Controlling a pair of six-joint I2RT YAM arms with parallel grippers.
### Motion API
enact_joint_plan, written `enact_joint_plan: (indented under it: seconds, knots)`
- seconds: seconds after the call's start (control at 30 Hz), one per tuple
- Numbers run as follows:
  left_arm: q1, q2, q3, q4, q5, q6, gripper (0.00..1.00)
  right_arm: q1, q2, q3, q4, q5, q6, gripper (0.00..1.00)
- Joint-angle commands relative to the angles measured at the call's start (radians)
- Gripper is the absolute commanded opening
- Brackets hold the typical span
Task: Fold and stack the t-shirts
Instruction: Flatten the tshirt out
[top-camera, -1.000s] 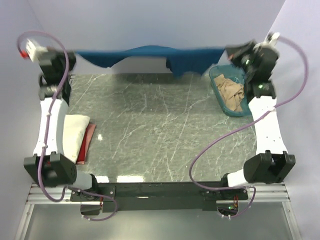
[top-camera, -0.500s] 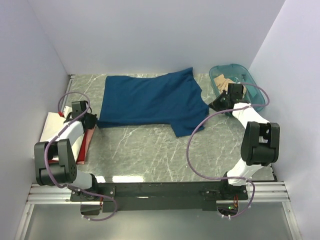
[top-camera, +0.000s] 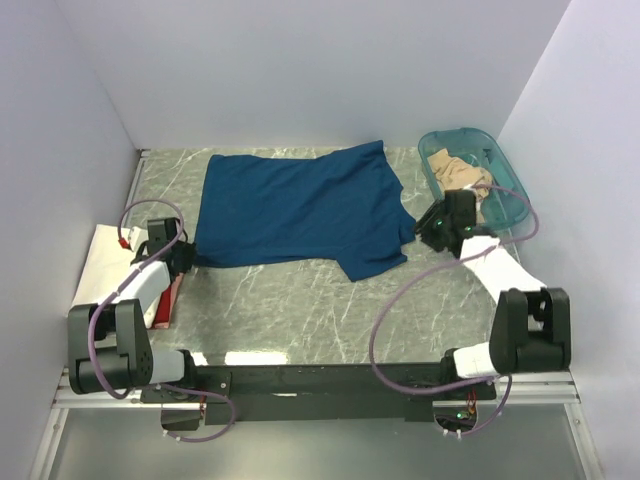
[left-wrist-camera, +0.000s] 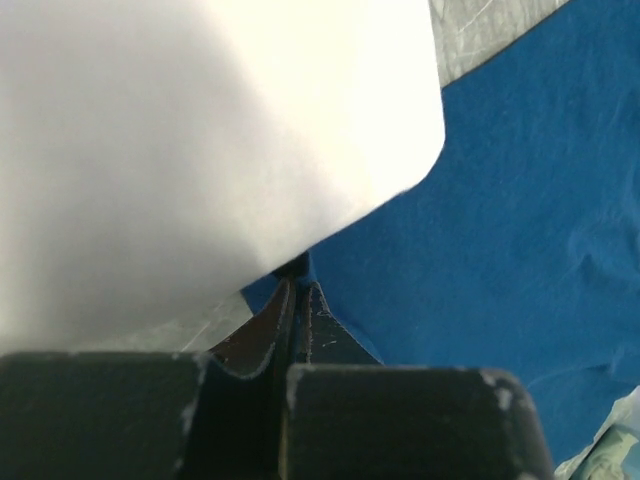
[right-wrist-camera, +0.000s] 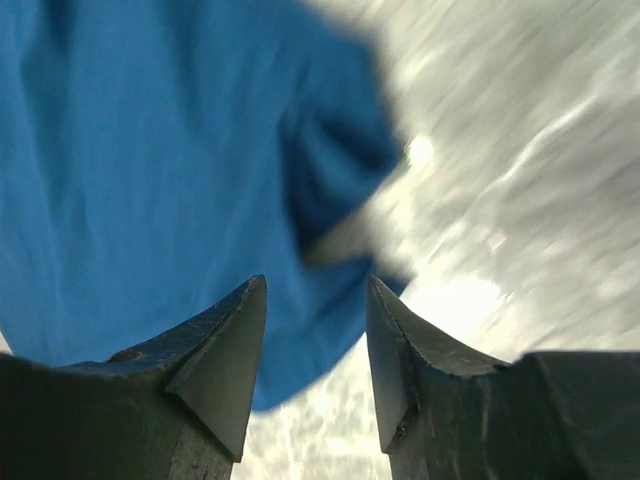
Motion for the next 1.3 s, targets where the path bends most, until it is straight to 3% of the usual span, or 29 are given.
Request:
enact_joint_plan:
  seconds: [0.0,0.33,0.8,0.9,0.93,1.0,1.27]
  knots:
    - [-0.006,-0.04,-0.01,0.037,-0.011,0.005,0.01,0.098,-0.077,-0.079,0.031,0.072,0.025,0.51]
    - [-0.008,-0.078,-0.027,0.015,-0.02,0.025,0.01,0.135,-0.067,-0.239,0.145,0.124,0.062,0.46]
    - [-0.008,-0.083,-0.056,0.021,-0.021,0.03,0.01,0.133,0.07,-0.208,0.237,0.096,0.074,0.43]
    - [-0.008,-0.089,-0.058,0.014,-0.027,0.036,0.01,0.135,0.07,-0.216,0.237,0.081,0.074,0.28]
    - [-0.006,-0.093,-0.064,0.012,-0.034,0.037,0.01,0.133,0.061,-0.222,0.238,0.077,0.074,0.16]
    - [-0.008,-0.109,-0.07,0.004,-0.04,0.045,0.01,0.133,0.007,-0.241,0.223,0.084,0.067,0.01]
    - [-0.013,-0.162,-0.121,-0.025,-0.096,0.065,0.01,0.133,-0.341,-0.362,0.027,0.093,0.068,0.0]
